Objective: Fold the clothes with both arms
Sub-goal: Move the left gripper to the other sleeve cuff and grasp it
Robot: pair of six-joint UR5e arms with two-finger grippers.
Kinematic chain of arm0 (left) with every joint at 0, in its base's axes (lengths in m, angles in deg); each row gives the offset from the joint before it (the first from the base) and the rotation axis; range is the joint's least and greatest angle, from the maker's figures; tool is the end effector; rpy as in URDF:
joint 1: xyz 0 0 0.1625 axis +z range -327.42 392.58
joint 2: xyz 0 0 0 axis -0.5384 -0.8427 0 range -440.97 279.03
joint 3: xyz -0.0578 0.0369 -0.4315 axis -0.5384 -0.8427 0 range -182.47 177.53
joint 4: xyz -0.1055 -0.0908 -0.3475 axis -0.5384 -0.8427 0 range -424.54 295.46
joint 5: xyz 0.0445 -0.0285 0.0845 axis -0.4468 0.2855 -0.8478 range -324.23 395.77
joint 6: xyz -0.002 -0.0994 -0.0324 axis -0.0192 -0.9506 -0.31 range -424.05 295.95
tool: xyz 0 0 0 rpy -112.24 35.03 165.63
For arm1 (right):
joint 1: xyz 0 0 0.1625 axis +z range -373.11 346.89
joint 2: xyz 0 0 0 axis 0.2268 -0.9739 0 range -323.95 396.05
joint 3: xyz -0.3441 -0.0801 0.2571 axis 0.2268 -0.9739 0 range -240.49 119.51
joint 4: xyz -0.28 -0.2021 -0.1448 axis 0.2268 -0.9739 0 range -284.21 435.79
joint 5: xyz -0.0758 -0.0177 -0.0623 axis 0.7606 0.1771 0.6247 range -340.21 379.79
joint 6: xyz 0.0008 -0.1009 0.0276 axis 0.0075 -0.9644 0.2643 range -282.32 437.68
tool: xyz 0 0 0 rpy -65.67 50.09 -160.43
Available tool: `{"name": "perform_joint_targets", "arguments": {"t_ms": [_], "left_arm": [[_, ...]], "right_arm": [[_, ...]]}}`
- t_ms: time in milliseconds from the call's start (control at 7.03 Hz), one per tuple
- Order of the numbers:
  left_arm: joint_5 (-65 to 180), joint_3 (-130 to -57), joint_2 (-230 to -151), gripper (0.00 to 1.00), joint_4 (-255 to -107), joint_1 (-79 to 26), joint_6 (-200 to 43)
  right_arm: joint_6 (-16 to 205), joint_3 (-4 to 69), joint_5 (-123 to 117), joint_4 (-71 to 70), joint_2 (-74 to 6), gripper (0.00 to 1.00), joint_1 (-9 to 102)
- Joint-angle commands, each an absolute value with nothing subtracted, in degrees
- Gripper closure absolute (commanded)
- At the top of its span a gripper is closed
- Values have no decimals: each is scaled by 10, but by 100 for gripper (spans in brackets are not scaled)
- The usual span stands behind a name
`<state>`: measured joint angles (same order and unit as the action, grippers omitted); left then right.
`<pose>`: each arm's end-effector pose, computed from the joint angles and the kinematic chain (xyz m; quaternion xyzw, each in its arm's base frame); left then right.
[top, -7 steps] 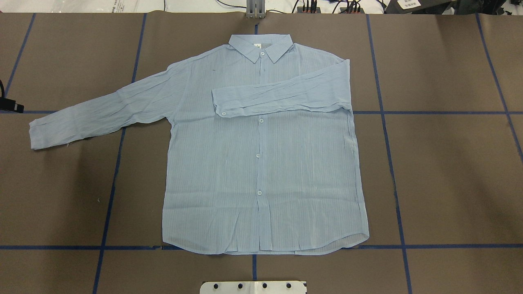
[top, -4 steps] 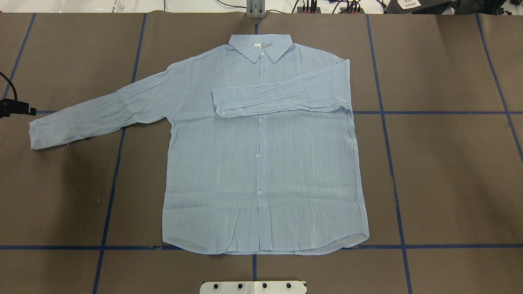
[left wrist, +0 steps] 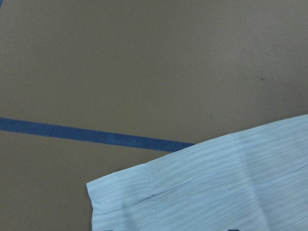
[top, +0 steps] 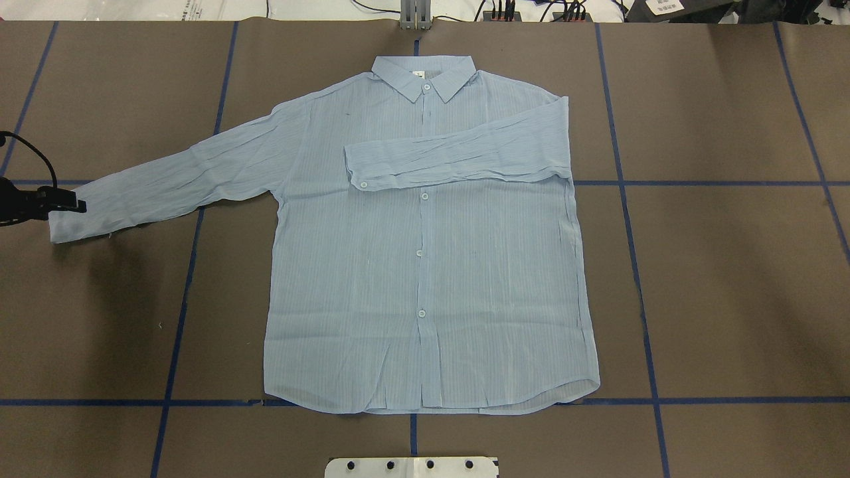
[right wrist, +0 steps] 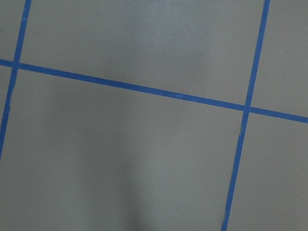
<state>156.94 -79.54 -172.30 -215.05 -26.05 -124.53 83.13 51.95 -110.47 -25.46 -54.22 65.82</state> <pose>0.1852 -0.4560 0.6533 0.1017 0.4566 -0.1127 0.8766 -0.0190 -0.4396 0.5269 0.0393 -0.3518 -0.0786 0.9319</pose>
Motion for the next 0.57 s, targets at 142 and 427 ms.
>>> {"name": "perform_joint_targets", "arguments": {"t_ms": [142, 427], "left_arm": [[1567, -797, -1708, 17, -2155, -242, -1244], [1568, -803, -1700, 17, -2155, -237, -1242]], "right_arm": [[831, 519, -1104, -255, -542, 0, 658], [831, 519, -1104, -255, -542, 0, 658]]}}
